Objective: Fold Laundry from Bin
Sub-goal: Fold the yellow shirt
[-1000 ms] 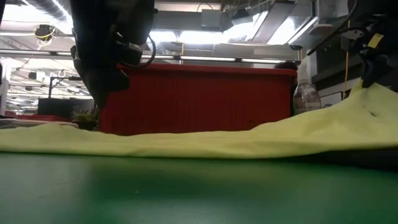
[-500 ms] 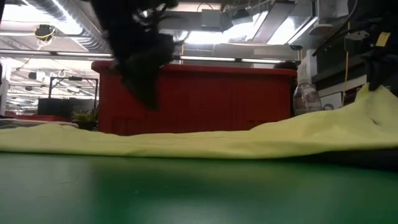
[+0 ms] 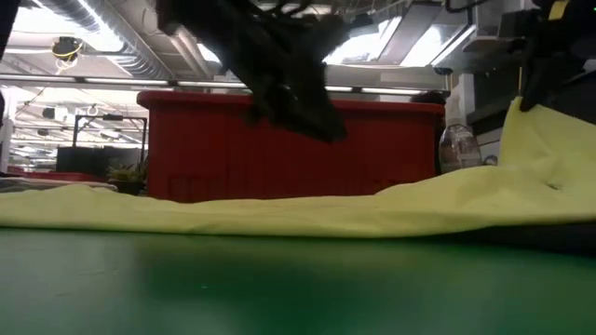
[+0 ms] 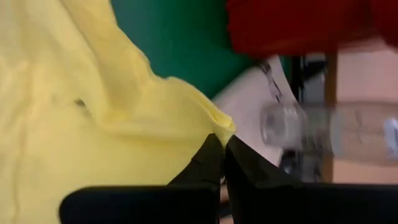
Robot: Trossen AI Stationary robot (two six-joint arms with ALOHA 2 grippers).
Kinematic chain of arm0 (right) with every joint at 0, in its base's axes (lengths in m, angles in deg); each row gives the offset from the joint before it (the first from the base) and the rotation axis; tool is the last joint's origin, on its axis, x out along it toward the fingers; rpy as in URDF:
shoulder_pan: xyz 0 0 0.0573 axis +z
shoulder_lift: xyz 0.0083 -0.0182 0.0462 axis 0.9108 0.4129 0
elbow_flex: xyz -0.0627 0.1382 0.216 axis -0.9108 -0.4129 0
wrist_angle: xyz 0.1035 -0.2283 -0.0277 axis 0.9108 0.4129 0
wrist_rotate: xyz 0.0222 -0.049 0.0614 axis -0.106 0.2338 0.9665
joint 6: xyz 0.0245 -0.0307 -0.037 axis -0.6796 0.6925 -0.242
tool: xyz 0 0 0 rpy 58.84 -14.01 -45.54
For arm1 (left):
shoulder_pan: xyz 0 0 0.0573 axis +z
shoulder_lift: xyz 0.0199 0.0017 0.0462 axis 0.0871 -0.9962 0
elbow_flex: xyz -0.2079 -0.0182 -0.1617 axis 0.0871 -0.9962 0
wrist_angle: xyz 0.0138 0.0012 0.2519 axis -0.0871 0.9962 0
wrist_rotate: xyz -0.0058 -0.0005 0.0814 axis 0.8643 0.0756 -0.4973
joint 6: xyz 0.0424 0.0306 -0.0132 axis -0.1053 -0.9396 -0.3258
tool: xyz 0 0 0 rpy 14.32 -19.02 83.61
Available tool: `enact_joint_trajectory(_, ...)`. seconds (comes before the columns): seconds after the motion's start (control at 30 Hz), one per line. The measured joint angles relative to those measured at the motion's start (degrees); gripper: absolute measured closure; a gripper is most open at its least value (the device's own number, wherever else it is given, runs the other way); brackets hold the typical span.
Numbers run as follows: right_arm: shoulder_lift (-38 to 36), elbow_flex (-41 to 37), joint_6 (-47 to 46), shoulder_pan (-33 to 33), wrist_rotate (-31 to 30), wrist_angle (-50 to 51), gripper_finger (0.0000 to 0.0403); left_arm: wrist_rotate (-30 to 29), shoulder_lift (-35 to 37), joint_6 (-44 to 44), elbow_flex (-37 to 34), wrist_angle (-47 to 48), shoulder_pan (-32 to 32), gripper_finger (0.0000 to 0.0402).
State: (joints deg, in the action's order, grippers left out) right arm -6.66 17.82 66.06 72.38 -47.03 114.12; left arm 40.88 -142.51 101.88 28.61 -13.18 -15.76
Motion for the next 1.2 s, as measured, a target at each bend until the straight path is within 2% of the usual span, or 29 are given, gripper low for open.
enact_joint_trajectory(0.27, 0.0, 0.0, 3.1, 0.0, 5.5, -4.4, 0.0396, 4.7, -11.1, 0.1, 0.0, -14.9, 0.3, 0.0305)
enact_joint_trajectory(0.47, -0.1, 0.0, 3.1, 0.0, 13.9, -8.0, 0.0396, 5.4, -16.3, 3.3, 0.0, -16.1, 1.8, 0.0305)
enact_joint_trajectory(0.67, -0.3, 0.0, 3.1, 0.0, 26.5, -14.0, 0.0396, 6.5, -16.6, 3.6, 0.0, -16.4, 2.5, 0.0305)
enact_joint_trajectory(0.83, -0.3, 0.0, 3.0, 0.0, 32.5, -17.7, 0.0396, 6.3, -16.7, 3.6, 0.0, -16.7, 2.5, 0.0305)
enact_joint_trajectory(1.0, -0.3, 0.0, 2.3, 2.9, 33.6, -19.5, 0.0396, 6.3, -16.7, 3.6, 0.0, -16.7, 2.5, 0.0305)
enact_joint_trajectory(1.1, -0.2, 0.0, 2.3, 7.9, 33.6, -21.3, 0.0396, 6.3, -16.7, 3.6, 0.0, -16.8, 2.5, 0.0305)
enact_joint_trajectory(1.2, 0.5, 0.0, 1.4, 13.9, 30.5, -21.7, 0.0396, 6.3, -16.7, 3.5, 0.0, -17.0, 2.5, 0.0305)
